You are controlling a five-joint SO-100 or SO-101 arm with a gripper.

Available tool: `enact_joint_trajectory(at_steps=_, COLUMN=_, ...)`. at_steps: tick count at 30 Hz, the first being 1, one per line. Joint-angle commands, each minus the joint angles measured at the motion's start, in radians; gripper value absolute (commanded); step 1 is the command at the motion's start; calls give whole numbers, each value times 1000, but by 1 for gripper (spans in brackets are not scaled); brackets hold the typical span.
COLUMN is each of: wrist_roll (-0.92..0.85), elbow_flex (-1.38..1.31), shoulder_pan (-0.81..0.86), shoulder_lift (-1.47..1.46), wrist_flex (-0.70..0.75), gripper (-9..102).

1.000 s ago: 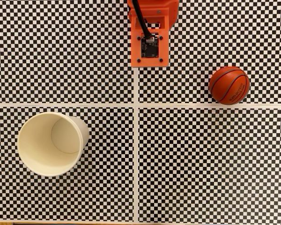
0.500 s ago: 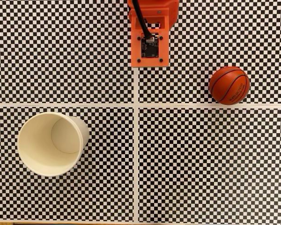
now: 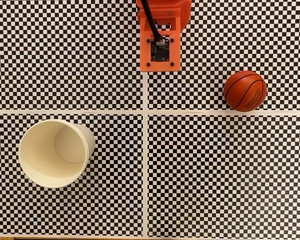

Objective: Grasp basketball and place into cup.

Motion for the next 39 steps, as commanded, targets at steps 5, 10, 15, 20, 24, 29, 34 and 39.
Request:
enact_joint_trajectory(at_steps=5, wrist_roll=0, elbow_flex=35, shoulder_pan=8, shoulder_lift=6, wrist_flex=5, gripper=0)
enact_joint_trajectory(at_steps=10, wrist_roll=0, elbow_flex=35, shoulder_pan=8, shoulder_lift=6, wrist_flex=5, gripper=0)
enact_joint_trajectory(at_steps=15, wrist_roll=0, elbow_flex=35, shoulder_pan=8, shoulder_lift=6, wrist_flex=5, gripper=0)
enact_joint_trajectory(at_steps=20, wrist_roll=0, elbow_flex=35, shoulder_pan=8, shoulder_lift=6, wrist_flex=5, gripper=0)
enact_joint_trajectory(at_steps=24, wrist_roll=-2, elbow_flex=35, shoulder_pan=6, shoulder_lift=6, wrist_flex=5, gripper=0)
enact_joint_trajectory(at_steps=29, wrist_roll=-9, elbow_flex=35, shoulder_pan=3, shoulder_lift=6, wrist_flex=5, gripper=0)
enact_joint_trajectory(at_steps=34, wrist_roll=-23, elbow_flex=35, shoulder_pan=11, shoulder_lift=6, wrist_flex=3, gripper=0)
enact_joint_trajectory(at_steps=39, wrist_roll=29, elbow_flex=35, shoulder_pan=14, shoulder_lift=6, wrist_flex=-80, gripper=0)
